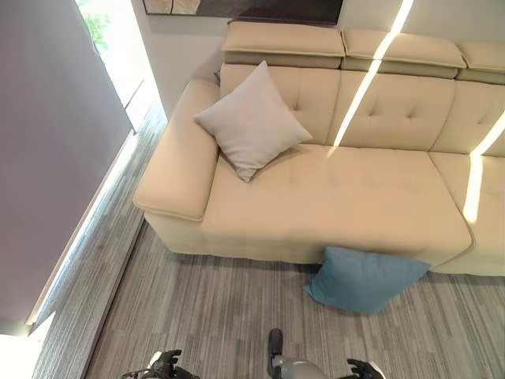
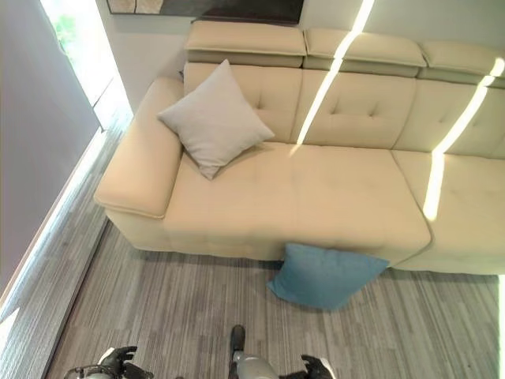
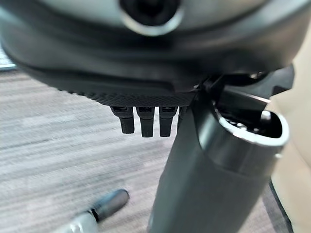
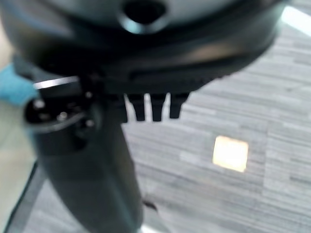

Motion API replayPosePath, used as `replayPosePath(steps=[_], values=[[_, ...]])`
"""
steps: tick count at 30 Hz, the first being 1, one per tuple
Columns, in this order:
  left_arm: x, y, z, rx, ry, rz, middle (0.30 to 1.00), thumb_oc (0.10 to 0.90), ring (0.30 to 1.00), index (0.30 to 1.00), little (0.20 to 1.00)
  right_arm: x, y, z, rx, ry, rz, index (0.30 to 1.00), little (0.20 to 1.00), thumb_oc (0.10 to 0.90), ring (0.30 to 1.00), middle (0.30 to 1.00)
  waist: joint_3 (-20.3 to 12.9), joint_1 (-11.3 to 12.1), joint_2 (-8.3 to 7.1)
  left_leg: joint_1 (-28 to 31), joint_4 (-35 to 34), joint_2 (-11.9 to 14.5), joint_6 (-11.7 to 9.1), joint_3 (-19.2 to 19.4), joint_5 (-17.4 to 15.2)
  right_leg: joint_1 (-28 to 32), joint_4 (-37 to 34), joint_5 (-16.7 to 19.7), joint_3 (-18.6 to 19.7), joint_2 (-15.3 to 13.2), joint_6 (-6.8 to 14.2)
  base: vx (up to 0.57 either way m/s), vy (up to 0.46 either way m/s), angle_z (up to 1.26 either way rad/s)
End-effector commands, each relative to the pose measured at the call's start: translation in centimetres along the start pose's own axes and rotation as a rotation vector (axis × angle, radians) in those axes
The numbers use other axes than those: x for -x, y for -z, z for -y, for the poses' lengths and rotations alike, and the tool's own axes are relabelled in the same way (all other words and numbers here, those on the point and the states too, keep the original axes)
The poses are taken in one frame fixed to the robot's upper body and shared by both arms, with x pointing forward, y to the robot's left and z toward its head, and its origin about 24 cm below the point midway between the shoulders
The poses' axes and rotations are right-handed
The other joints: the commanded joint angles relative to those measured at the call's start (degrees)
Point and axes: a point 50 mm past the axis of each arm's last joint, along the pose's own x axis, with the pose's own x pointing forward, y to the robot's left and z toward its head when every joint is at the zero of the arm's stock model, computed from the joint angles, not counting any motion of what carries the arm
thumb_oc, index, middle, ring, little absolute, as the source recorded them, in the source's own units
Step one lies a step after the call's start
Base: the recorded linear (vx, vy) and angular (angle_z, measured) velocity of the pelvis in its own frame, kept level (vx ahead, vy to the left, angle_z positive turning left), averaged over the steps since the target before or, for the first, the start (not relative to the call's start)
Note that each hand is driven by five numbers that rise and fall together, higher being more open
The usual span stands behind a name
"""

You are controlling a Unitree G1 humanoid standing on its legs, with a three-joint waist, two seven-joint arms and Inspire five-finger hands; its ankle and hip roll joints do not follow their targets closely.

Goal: Pick up all the scattered cushions and arrange them neatly on the sofa.

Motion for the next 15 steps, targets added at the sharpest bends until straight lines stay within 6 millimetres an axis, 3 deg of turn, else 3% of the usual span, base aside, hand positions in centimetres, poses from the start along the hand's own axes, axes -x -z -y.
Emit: replayPosePath(steps=[1,2,4,5,9,10,11,13,15], values=[[-0.3,-1.81,-1.5,-0.025,-0.035,0.064,0.9,0.8,0.9,0.9,0.9,-0.3,-1.12,1.87,-0.028,0.041,0.033,0.9,0.9,0.8,0.9,0.9,1.7,-0.5,-2.03,-8.3,22.9,-5.4,-0.9,0.9,4.0,1.3,1.8,-3.2,2.5,-2.3,2.9,0.13,-0.174,0.01],[-0.3,-1.82,-1.51,-0.025,-0.035,0.065,0.9,0.8,0.9,0.9,0.9,-0.3,-1.13,1.86,-0.029,0.04,0.033,0.9,0.9,0.8,0.9,0.9,1.6,-0.6,-1.96,-8.7,23.4,-5.3,-0.9,0.8,3.8,1.2,1.8,-3.2,2.4,-2.2,2.9,0.1,-0.186,0.15],[-0.32,-2.15,-1.6,0.013,-0.044,0.072,0.9,0.8,0.9,0.9,0.9,-0.34,-1.37,1.91,-0.046,0.039,0.035,0.9,0.9,0.8,0.9,0.9,2.6,1.0,-3.52,-15.9,32.9,-4.7,-0.4,2.1,5.3,4.2,0.8,-4.7,2.8,-2.6,1.2,0.17,-0.144,0.04],[-0.31,-2.03,-1.56,0.026,-0.044,0.067,0.9,0.8,0.9,0.9,0.9,-0.34,-1.31,1.94,-0.062,0.041,0.031,0.9,0.9,0.8,0.9,0.9,2.6,1.5,-3.77,-17.7,32.2,-4.3,0.2,3.1,4.6,5.1,0.6,-5.3,3.0,-2.8,1.0,0.25,-0.088,-0.13],[-0.27,-1.49,-1.43,0.014,-0.043,0.048,0.9,0.8,0.9,0.9,0.9,-0.31,-1.11,2.07,-0.086,0.047,0.03,0.9,0.9,0.8,0.9,0.9,2.3,2.3,-3.79,-19.7,22.5,-3.5,1.4,4.6,2.6,7.1,-0.4,-6.7,3.6,-2.8,1.9,0.21,0.036,-0.03],[-0.28,-1.56,-1.43,0.004,-0.043,0.049,0.9,0.8,0.9,0.9,0.9,-0.29,-0.91,2.15,-0.082,0.05,0.024,0.9,0.9,0.8,0.9,0.9,2.0,2.6,-3.02,-20.0,12.9,-2.9,1.3,4.7,3.9,8.4,-1.2,-7.7,3.6,-2.2,2.4,0.26,0.088,0.11],[-0.28,-1.54,-1.42,0.004,-0.043,0.049,0.9,0.8,0.9,0.9,0.9,-0.29,-0.9,2.16,-0.081,0.051,0.023,0.9,0.9,0.8,0.9,0.9,2.1,2.5,-3.09,-19.7,12.5,-3.0,1.3,4.7,4.1,8.6,-1.2,-7.8,3.6,-2.4,2.5,0.26,0.1,0.16],[-0.28,-1.77,-1.16,0.006,-0.037,0.058,0.9,0.8,0.9,0.9,0.9,-0.3,-0.77,2.34,-0.057,0.062,0.015,0.9,0.9,0.8,0.9,0.9,2.4,3.9,-1.58,-22.0,4.2,-3.1,-0.1,1.8,10.1,11.1,-2.4,-9.1,5.0,-0.6,2.5,0.26,0.109,0.08],[-0.28,-1.69,-1.08,0.012,-0.036,0.053,0.9,0.8,0.9,0.9,0.9,-0.29,-0.66,2.34,-0.05,0.065,0.011,0.9,0.9,0.8,0.9,0.9,2.5,4.1,-1.41,-22.2,3.3,-3.3,-0.3,1.2,10.7,11.8,-2.5,-9.5,5.5,-0.4,2.5,0.25,0.131,-0.11]])
